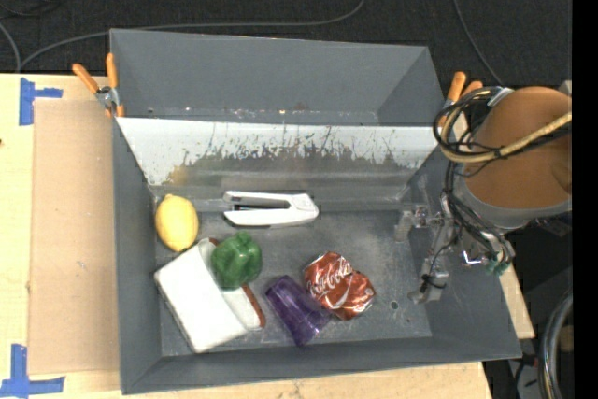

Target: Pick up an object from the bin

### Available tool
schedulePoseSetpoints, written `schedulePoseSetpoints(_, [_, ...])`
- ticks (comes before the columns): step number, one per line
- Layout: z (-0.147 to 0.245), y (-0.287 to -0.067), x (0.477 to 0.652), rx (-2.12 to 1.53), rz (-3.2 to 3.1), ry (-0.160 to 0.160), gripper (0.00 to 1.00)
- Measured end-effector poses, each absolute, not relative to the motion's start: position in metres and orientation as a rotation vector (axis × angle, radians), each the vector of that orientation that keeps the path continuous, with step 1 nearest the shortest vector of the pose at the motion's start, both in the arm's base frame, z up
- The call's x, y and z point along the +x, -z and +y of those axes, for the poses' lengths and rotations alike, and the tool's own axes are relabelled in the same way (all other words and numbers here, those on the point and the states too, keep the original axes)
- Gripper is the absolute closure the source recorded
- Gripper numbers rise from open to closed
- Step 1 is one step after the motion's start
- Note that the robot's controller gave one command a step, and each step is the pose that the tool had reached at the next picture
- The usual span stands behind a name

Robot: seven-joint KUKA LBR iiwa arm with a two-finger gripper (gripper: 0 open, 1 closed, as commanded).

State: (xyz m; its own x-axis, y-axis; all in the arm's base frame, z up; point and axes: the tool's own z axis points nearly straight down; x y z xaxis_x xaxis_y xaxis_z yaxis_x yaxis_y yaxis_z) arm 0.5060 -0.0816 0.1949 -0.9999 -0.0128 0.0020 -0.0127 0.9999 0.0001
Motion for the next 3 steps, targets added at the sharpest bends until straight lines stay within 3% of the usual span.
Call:
schedulePoseSetpoints(1, [-0.081, -0.194, 0.506, 0.020, -3.141, 0.000, 0.00])
schedulePoseSetpoints(2, [-0.050, -0.136, 0.509, 0.025, -3.133, 0.004, 0.00])
schedulePoseSetpoints(3, [-0.014, -0.091, 0.516, -0.031, -3.141, -0.002, 0.00])
